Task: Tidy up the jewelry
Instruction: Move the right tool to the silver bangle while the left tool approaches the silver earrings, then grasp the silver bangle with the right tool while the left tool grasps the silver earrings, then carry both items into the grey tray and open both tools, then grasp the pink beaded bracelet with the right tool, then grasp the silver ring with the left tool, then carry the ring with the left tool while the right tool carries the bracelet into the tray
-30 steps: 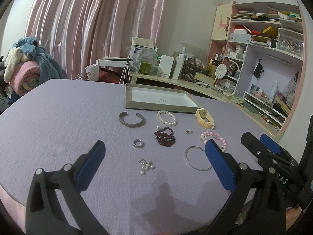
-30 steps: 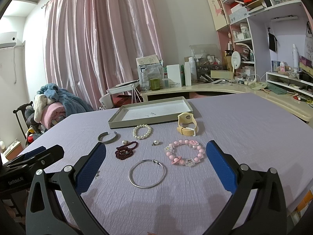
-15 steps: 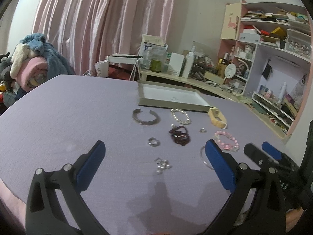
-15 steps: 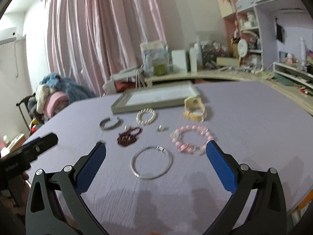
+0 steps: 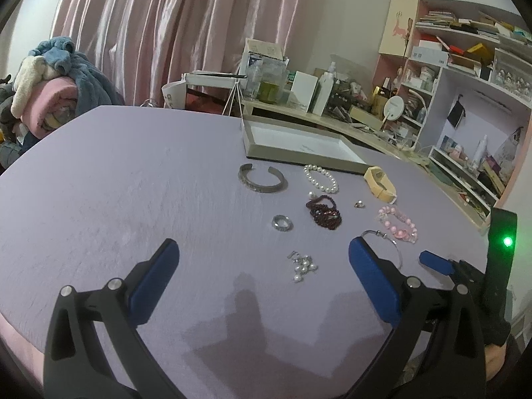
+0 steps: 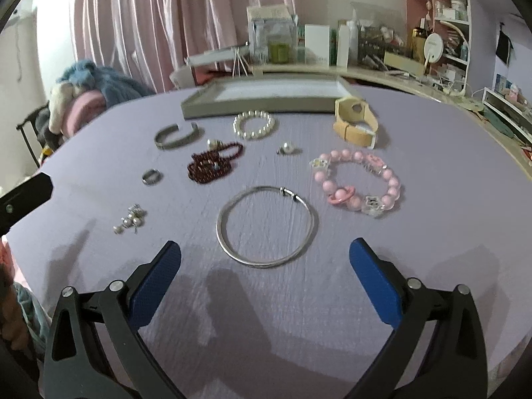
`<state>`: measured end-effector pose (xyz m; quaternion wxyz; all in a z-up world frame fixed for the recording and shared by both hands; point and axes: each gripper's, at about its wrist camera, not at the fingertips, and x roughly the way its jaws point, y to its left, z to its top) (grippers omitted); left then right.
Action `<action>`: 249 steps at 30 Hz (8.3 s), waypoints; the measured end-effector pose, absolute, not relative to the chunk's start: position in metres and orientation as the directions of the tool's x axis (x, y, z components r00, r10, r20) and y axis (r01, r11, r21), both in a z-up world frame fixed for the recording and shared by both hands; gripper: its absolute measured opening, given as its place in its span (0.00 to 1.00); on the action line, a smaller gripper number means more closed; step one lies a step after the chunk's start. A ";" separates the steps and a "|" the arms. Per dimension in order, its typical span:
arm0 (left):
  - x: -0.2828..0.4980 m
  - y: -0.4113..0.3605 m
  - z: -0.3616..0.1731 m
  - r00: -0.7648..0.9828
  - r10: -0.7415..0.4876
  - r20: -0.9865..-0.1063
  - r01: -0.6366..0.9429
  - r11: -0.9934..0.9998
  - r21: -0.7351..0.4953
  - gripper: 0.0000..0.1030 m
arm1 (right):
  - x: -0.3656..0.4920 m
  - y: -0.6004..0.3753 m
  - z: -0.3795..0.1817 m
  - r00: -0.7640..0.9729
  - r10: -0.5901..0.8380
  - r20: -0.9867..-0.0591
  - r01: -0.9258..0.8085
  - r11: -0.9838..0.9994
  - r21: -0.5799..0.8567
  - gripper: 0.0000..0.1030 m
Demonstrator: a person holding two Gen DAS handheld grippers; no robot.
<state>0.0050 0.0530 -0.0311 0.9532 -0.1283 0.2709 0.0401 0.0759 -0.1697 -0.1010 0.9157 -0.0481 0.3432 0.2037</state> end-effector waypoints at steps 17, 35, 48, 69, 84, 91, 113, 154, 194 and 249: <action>0.009 0.056 -0.036 0.846 -0.029 -0.532 -0.103 0.971 -0.217 0.98 | 0.113 -0.146 -0.098 0.576 0.237 -0.782 -0.381 0.924 -0.001 0.95; 0.041 0.025 -0.045 0.791 -0.041 -0.611 -0.056 0.989 -0.138 0.93 | 0.100 -0.171 -0.093 0.587 0.331 -0.739 -0.455 0.890 0.037 0.69; 0.080 0.000 -0.065 0.701 0.004 -0.714 -0.091 0.992 -0.084 0.59 | 0.100 -0.204 -0.094 0.601 0.349 -0.719 -0.415 0.905 0.093 0.69; 0.068 0.012 -0.010 0.776 -0.046 -0.630 -0.038 0.992 -0.120 0.06 | 0.097 -0.213 -0.058 0.656 0.430 -0.621 -0.437 0.886 0.152 0.69; 0.102 0.025 0.094 0.831 -0.094 -0.548 0.022 0.990 -0.138 0.06 | 0.127 -0.218 -0.001 0.720 0.462 -0.518 -0.455 0.878 0.150 0.69; 0.151 0.029 0.132 0.849 -0.057 -0.525 0.007 0.995 -0.096 0.06 | 0.168 -0.211 0.023 0.737 0.451 -0.504 -0.452 0.883 0.129 0.69; 0.362 0.066 0.106 0.815 0.054 -0.576 -0.091 0.995 -0.036 0.06 | 0.341 -0.149 0.012 0.689 0.381 -0.617 -0.446 0.894 0.054 0.69; 0.309 0.129 0.057 0.817 0.121 -0.564 -0.209 0.973 -0.094 0.66 | 0.379 -0.155 -0.021 0.626 0.325 -0.709 -0.364 0.926 0.103 0.85; 0.073 0.050 -0.019 0.816 0.044 -0.576 -0.088 0.995 -0.048 0.95 | 0.192 -0.242 -0.097 0.604 0.226 -0.764 -0.329 0.944 0.019 0.50; 0.126 0.026 -0.046 0.660 -0.003 -0.751 -0.080 0.994 -0.074 0.21 | 0.178 -0.240 -0.059 0.607 0.393 -0.691 -0.415 0.898 0.146 0.24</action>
